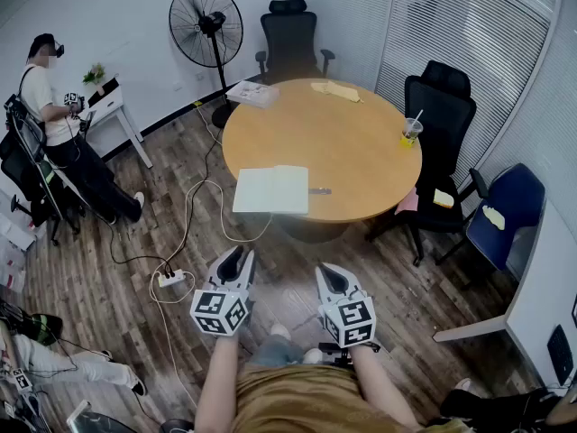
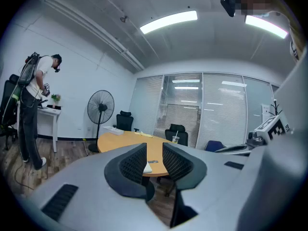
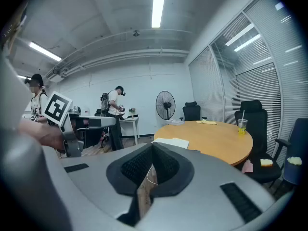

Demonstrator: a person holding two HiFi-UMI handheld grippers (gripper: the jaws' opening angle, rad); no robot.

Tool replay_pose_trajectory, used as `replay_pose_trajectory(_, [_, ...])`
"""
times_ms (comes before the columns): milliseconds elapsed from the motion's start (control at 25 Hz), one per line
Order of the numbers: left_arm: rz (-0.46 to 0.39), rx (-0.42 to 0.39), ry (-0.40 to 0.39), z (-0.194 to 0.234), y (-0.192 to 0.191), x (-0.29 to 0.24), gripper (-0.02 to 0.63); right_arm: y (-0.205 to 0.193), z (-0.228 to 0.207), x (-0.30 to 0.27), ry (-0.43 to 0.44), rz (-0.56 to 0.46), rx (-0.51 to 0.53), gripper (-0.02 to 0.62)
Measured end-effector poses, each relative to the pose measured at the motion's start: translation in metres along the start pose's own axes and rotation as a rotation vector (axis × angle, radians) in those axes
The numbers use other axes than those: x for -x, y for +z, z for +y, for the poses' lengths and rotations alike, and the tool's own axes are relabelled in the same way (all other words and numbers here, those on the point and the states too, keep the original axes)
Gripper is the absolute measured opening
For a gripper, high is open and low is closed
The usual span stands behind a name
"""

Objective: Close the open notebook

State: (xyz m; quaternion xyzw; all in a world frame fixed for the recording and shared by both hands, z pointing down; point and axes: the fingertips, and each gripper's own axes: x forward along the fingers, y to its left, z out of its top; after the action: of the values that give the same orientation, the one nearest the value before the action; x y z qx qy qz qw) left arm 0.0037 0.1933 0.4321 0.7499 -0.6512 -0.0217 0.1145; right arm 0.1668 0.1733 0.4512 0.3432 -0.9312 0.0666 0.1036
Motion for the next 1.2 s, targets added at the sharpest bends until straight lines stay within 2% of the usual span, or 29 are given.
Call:
replay_pose_trajectory(240, [0.031, 0.023, -0.005, -0.007, -0.017, 0.004, 0.117, -0.01, -0.004, 0.003, -0.006, 0.024, 0.002, 0.009])
replay_pose_trajectory(440, [0.052, 0.045, -0.005, -0.005, -0.023, 0.006, 0.11, -0.01, 0.003, -0.005, 0.021, 0.027, -0.005, 0.011])
replay_pose_trajectory(680, [0.065, 0.055, 0.027, 0.012, -0.026, 0.0, 0.107, -0.019, -0.004, -0.025, -0.004, 0.074, 0.03, 0.011])
replay_pose_trajectory(800, [0.083, 0.05, 0.024, 0.02, -0.031, -0.018, 0.107, -0.021, -0.017, -0.045, -0.006, 0.081, 0.011, 0.012])
replay_pose_trajectory(960, [0.097, 0.04, 0.01, 0.05, -0.032, -0.052, 0.106, -0.024, -0.029, -0.087, -0.023, 0.096, 0.003, 0.011])
replay_pose_trajectory(1200, [0.099, 0.08, -0.005, 0.115, -0.021, -0.12, 0.103, -0.005, -0.056, -0.159, -0.065, 0.117, 0.025, 0.012])
